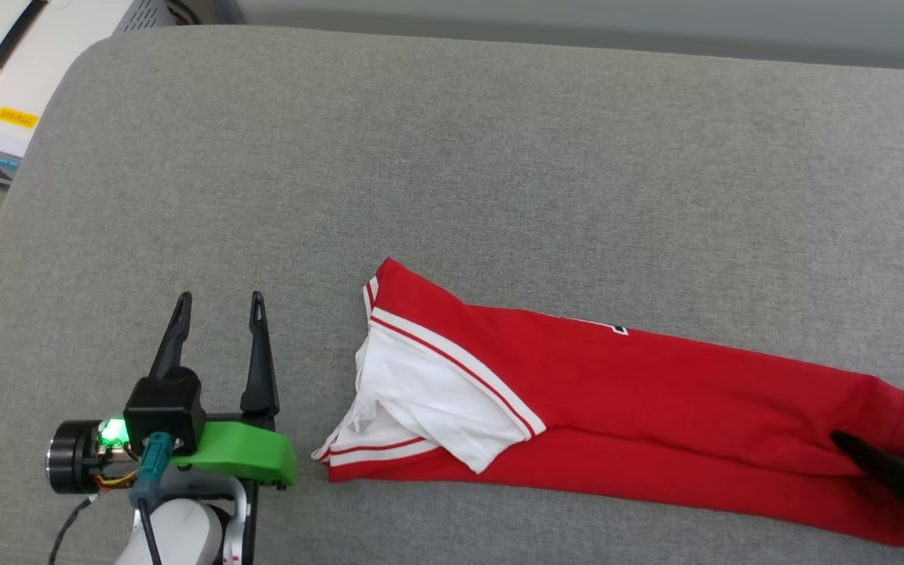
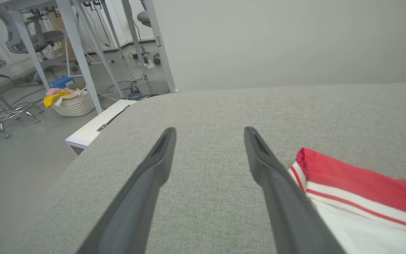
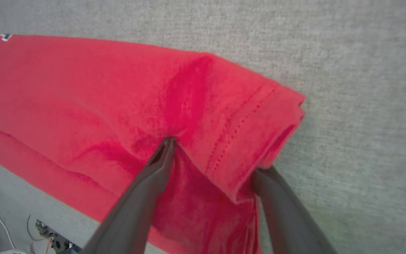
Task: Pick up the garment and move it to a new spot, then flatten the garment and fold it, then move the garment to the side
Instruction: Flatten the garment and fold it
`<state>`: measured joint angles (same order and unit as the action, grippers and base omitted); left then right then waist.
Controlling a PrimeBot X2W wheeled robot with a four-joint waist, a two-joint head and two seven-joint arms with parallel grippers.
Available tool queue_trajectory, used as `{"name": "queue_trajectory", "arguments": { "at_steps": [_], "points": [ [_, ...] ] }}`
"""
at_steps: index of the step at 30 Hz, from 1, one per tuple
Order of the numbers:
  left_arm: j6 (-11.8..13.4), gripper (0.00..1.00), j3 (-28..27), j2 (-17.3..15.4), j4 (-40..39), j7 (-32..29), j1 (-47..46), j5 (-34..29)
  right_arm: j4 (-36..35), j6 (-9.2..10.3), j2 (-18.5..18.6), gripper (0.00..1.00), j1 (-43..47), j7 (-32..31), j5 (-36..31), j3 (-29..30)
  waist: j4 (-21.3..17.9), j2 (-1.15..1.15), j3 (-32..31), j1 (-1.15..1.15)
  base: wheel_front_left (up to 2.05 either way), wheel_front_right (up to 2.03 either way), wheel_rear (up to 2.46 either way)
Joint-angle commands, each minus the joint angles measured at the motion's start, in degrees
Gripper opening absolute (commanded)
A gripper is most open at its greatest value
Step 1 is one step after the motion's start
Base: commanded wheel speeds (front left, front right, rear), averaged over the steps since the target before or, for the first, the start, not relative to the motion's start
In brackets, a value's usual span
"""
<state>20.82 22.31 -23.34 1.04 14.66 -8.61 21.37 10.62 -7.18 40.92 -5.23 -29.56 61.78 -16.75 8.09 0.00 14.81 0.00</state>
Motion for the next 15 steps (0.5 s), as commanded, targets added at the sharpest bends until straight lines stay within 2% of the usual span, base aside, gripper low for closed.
{"name": "queue_trajectory", "arguments": {
  "at_steps": [1,6,7,8,9,15],
  "points": [
    [-0.7,1.0,-0.9,1.5,0.0,0.3,1.0,-1.1,0.0,-0.31,-2.7,1.0,0.1,-0.2,0.6,-3.4,0.2,0.0,0.1,0.0,0.0,0.0,0.0],
    [-4.1,1.0,-4.1,5.2,0.1,0.3,2.0,-4.3,0.4,-0.31,-2.4,1.0,-0.3,1.4,0.4,-6.5,0.3,0.0,-0.5,0.0,0.0,0.0,0.0],
    [-4.7,1.0,-4.5,5.8,0.1,0.3,2.2,-4.9,0.7,-0.31,-2.3,0.77,-0.3,1.8,0.3,-6.8,0.3,0.0,-0.6,0.0,0.0,0.0,0.0],
    [-5.4,1.0,-5.2,6.5,0.3,0.3,2.5,-5.6,1.1,-0.31,-2.1,0.2,-0.4,2.6,-0.1,-7.1,0.3,0.0,-0.8,0.0,0.0,0.0,0.0],
    [-5.9,1.0,-5.7,7.0,0.3,0.3,2.7,-6.1,1.4,-0.31,-2.0,0.0,-0.4,3.2,-0.2,-7.4,0.2,0.0,-0.9,0.0,0.0,0.0,0.0],
    [-9.1,1.0,-9.0,10.0,0.5,0.3,4.4,-9.4,3.6,-0.31,0.0,0.0,-1.2,6.8,-0.1,-7.0,-0.4,0.0,-2.4,0.0,0.0,0.0,0.0]
  ]
}}
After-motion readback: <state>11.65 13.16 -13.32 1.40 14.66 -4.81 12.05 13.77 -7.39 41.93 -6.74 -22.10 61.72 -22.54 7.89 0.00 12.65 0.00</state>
